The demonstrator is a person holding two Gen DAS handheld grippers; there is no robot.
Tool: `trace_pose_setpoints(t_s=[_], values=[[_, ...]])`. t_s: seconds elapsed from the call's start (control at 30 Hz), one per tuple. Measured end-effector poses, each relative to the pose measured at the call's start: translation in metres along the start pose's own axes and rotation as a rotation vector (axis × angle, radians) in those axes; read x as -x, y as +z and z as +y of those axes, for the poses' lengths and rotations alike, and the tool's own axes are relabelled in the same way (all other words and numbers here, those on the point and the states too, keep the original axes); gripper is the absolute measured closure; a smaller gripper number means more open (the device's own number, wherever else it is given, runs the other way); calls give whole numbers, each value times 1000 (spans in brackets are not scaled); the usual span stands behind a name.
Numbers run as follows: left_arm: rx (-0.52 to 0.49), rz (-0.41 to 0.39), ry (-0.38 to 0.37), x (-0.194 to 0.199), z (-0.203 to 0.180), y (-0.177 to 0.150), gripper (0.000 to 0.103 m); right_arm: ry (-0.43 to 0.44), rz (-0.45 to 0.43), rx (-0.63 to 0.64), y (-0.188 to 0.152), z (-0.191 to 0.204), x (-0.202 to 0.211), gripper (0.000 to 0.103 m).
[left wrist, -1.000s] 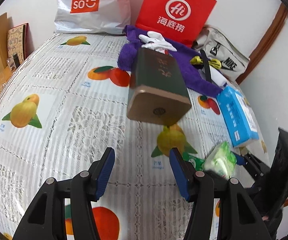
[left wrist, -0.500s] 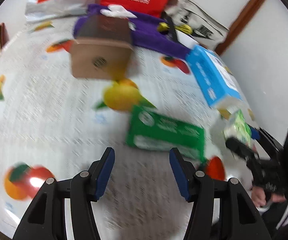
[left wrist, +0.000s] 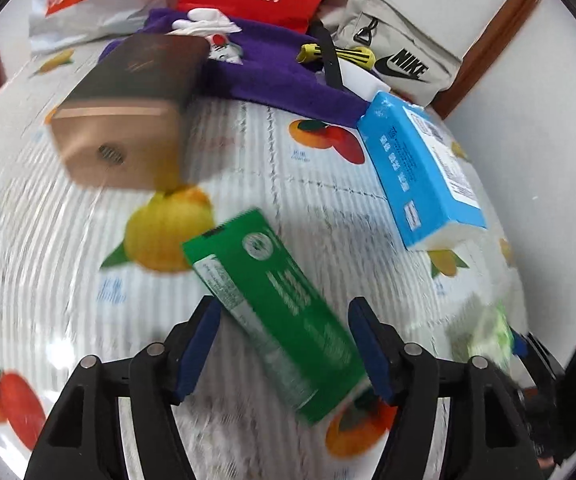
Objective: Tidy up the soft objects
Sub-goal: 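Grasp the green snack packet with the left gripper while the right gripper grasps the green tissue pack, then carry the green snack packet and green tissue pack in both grippers over the purple towel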
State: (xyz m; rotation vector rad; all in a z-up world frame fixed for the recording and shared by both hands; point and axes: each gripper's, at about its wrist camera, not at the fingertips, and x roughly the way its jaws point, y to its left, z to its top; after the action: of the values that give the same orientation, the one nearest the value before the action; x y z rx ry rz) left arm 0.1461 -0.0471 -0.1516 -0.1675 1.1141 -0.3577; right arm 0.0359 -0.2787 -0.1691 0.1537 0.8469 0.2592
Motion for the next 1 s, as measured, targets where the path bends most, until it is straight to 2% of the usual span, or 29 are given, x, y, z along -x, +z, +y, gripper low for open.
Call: trace_pose_setpoints(t_s=[0.07,0.23,0.27,0.4,0.5,0.53,0.57,0.6,0.67,0.77,1.0], values=[[-41,5,49,-10,-16,7,33,-3,4,-2,-1,-4,-3,28],[-161,-1,241,-23,-42,1,32,18,7,-39,1,-15,-6,28],[-164,-8,260,-22,-42,-1,32,22,4,-38,2,-15,-5,28],[-138,-38,287,-14,-32,-11,30,17,7,-25,4,-14,-12,28],[-154,-62,284,-15,-33,-12,35,0,17,-11,7,-12,-19,28],[-163,-73,271,-13,-33,-12,52,-4,21,-5,8,-10,-21,28],[-173,-90,262,-12,-35,-12,61,-8,26,1,9,-8,-23,29],[-179,-96,263,-12,-35,-12,62,-10,29,4,9,-7,-23,29],[-197,-106,254,-11,-36,-12,71,-14,35,13,10,-4,-24,29],[-175,-100,230,-6,-29,-12,73,-38,44,19,9,0,-28,29],[-94,-113,269,14,11,-19,74,-86,48,23,9,6,-33,29]])
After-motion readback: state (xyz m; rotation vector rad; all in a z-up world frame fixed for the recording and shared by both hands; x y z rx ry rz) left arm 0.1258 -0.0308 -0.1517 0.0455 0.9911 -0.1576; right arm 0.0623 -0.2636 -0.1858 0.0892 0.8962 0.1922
